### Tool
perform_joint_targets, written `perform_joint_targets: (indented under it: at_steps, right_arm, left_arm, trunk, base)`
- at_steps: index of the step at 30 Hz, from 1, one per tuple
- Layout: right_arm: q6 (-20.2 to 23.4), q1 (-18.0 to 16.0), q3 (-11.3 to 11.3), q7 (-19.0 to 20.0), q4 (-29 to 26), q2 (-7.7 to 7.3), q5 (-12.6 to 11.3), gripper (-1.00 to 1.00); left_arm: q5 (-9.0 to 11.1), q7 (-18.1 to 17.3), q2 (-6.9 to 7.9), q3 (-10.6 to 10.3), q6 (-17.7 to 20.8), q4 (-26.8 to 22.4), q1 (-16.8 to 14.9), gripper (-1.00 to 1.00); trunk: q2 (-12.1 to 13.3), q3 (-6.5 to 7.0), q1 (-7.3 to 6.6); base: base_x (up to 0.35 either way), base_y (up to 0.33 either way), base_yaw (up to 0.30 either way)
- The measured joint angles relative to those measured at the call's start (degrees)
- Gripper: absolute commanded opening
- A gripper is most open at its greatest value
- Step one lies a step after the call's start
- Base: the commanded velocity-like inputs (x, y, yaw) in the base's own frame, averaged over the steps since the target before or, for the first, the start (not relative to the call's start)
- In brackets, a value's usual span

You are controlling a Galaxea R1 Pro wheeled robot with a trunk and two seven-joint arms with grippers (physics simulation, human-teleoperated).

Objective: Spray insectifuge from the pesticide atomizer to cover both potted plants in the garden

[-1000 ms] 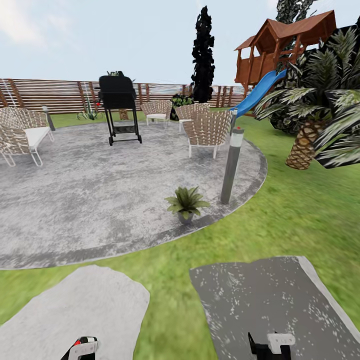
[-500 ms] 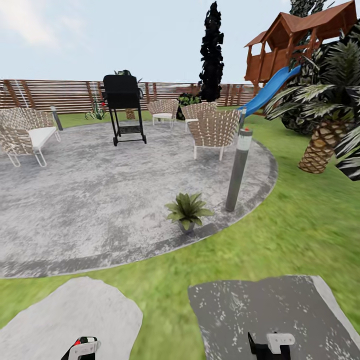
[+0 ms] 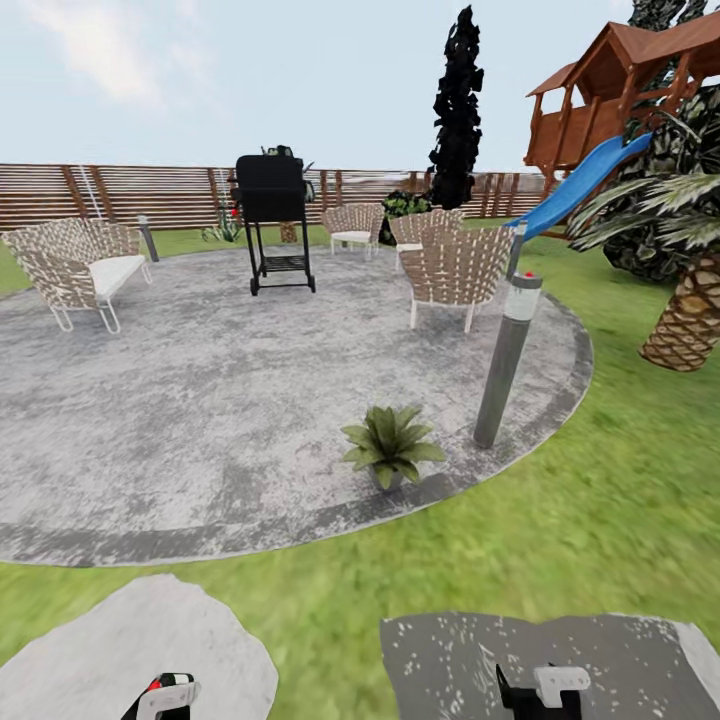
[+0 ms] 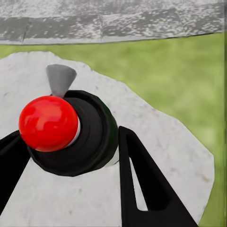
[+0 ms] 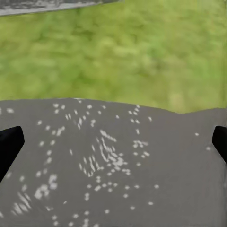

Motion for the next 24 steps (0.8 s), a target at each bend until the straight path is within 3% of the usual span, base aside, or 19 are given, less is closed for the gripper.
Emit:
perform_joint_targets:
  at_steps: [7,24]
  right_arm:
    - [0.0,0.0,0.0,0.0,0.0,0.03,0.0,1.0]
    - [0.0,0.0,0.0,0.0,0.0,0.04,0.0,1.0]
  left_arm:
    - [0.0,0.0,0.02,0.0,0.0,-0.1,0.0,-1.0]
    - [0.0,0.0,-0.04,0.0,0.0,0.0,0.0,-1.0]
  trunk:
    - [0.0,0.0,0.0]
    - [0.0,0.0,0.0]
  base:
    - [0.308,-0.112,0.001]
    - [0.338,-0.009,0.0]
